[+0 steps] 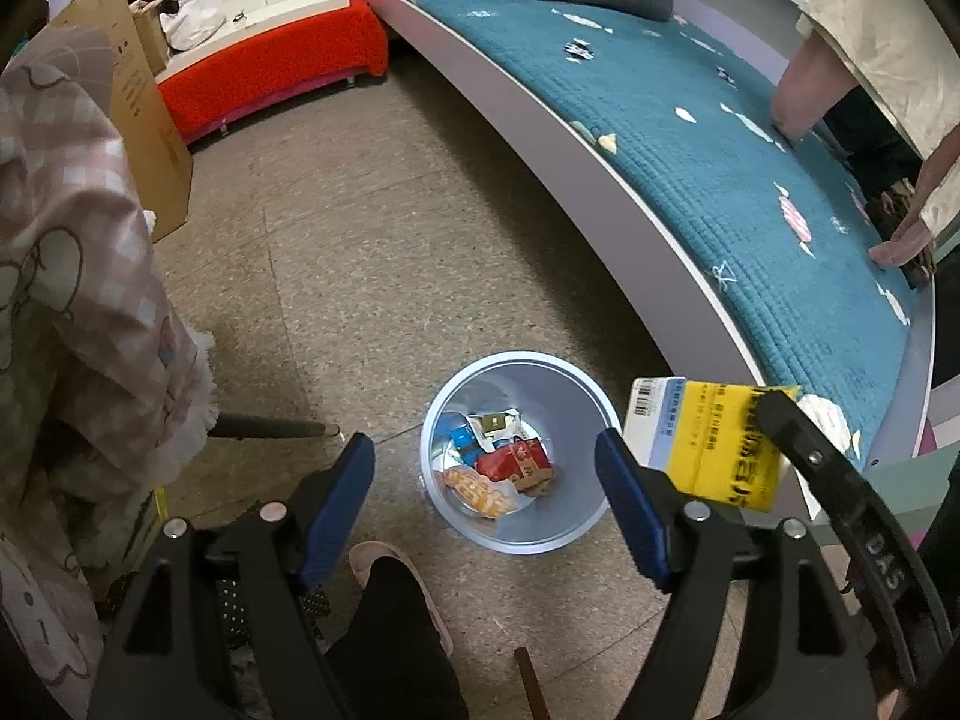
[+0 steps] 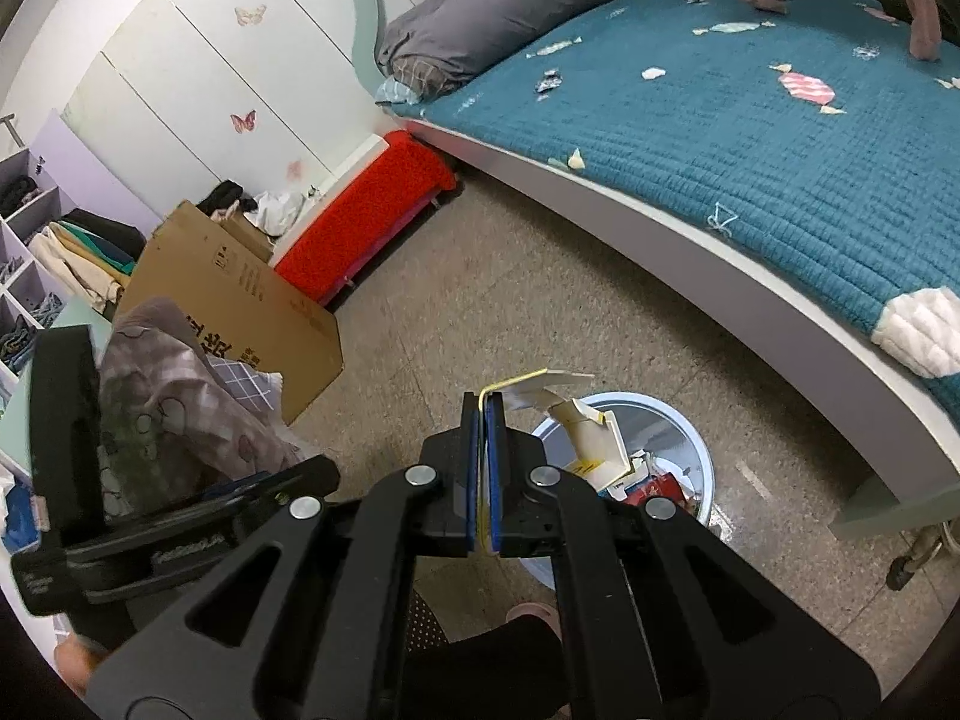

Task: Collect trash
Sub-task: 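Carry both boxes over the blue bin and open both grippers to drop them, then move both tools back toward the table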

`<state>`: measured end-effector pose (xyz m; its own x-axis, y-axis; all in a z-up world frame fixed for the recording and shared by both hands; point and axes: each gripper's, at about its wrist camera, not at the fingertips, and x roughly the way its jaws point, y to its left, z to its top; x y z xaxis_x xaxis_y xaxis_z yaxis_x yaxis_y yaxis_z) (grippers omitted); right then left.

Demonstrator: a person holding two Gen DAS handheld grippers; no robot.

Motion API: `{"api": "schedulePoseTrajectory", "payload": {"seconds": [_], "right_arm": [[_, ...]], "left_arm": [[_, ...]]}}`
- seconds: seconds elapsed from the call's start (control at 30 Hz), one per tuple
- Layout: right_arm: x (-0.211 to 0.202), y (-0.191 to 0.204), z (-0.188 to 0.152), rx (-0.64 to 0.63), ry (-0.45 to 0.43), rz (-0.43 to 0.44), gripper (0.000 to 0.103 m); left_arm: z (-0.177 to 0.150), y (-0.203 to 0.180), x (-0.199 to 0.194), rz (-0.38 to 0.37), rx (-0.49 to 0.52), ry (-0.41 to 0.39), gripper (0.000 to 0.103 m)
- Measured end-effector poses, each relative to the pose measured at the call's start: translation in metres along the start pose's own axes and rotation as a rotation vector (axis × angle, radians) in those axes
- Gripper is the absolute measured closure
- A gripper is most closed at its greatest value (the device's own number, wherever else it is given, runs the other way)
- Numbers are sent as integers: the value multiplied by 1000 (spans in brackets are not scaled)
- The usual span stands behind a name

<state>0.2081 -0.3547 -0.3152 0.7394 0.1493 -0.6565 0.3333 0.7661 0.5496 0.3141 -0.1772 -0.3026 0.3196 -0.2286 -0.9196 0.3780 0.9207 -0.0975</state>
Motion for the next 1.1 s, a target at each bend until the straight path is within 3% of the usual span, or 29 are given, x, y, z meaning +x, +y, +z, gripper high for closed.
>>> {"api": "schedulePoseTrajectory", "payload": {"seconds": [0.13,0.2,0.23,0.27,0.63,0.87,1.1], "right_arm": [[19,-1,-3,16,66,4,97],[24,-2,-6,21,80,3,79],[24,-3,-8,23,79,-4,53],[22,-3,-9,21,71,-11,47],[-21,10,-4,-11,17,-34,46],[-75,39,6,-44,-78,28,44],[-130,90,14,-125,-181,98,39]], "left_arm": [[-1,5,4,2,-12,22,28],[-2,7,5,-4,-16,26,28],[-2,7,5,0,-15,26,28],[-3,7,5,3,-14,26,28],[-7,-5,-22,-29,2,-12,28],[-10,-11,-85,-58,21,-151,28],[-24,-5,-178,-61,25,-362,28]]}}
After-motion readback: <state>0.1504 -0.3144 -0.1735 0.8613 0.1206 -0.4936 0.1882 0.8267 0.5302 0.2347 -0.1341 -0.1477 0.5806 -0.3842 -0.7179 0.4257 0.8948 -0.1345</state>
